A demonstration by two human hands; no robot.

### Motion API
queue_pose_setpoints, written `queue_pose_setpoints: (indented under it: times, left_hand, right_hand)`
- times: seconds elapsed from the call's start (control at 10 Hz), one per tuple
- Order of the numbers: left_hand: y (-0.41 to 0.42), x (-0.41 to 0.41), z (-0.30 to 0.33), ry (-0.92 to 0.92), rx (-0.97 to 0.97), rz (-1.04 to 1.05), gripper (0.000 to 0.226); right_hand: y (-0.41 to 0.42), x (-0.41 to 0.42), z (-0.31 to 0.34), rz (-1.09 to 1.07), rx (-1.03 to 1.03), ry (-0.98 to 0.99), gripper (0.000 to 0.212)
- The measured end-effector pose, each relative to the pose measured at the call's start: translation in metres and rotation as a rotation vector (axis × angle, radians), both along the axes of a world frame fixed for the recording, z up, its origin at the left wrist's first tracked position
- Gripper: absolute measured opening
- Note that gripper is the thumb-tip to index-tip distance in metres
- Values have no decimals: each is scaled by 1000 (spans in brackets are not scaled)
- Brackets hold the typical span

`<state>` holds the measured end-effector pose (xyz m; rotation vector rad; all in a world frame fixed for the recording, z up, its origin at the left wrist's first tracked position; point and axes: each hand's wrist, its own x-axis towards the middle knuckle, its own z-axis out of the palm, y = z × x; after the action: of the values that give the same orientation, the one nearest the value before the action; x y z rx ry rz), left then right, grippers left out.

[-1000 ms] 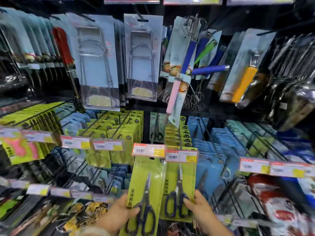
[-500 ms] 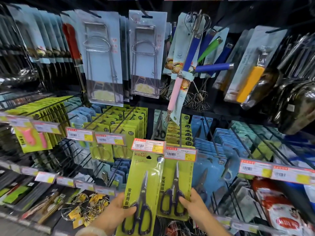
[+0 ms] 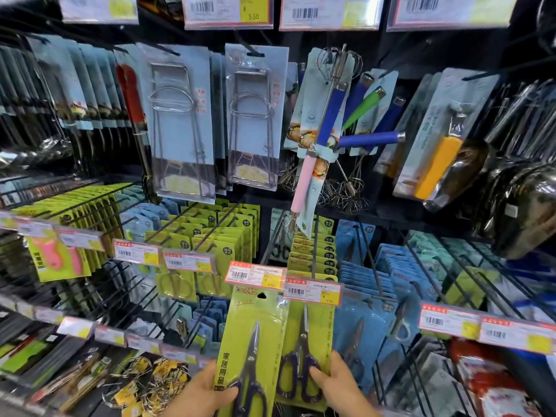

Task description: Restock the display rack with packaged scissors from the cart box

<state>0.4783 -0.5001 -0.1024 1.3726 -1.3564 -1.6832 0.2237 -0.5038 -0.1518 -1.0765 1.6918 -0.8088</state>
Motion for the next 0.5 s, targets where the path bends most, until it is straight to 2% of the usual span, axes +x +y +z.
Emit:
queue_pose_setpoints:
  times: [0.1, 0.2, 0.3, 0.4, 0.5]
  left_hand:
    - [4, -1, 11, 9, 10, 56, 88]
    - [8, -6, 15, -50, -38, 36, 89]
    - [12, -11, 22, -87, -78, 5, 55]
    - [11, -8, 26, -91, -65, -50, 49]
    - [8, -6, 16, -185, -31, -121, 89]
  right_hand:
    - [-2, 1, 1, 2, 13, 18, 45]
    - [-1, -6, -2, 18, -21, 46, 37]
    - [3, -8, -6, 4, -14, 63, 53]
    - [5, -6, -5, 3, -3, 73, 52]
    - [-1, -3, 0, 4, 1, 42, 42]
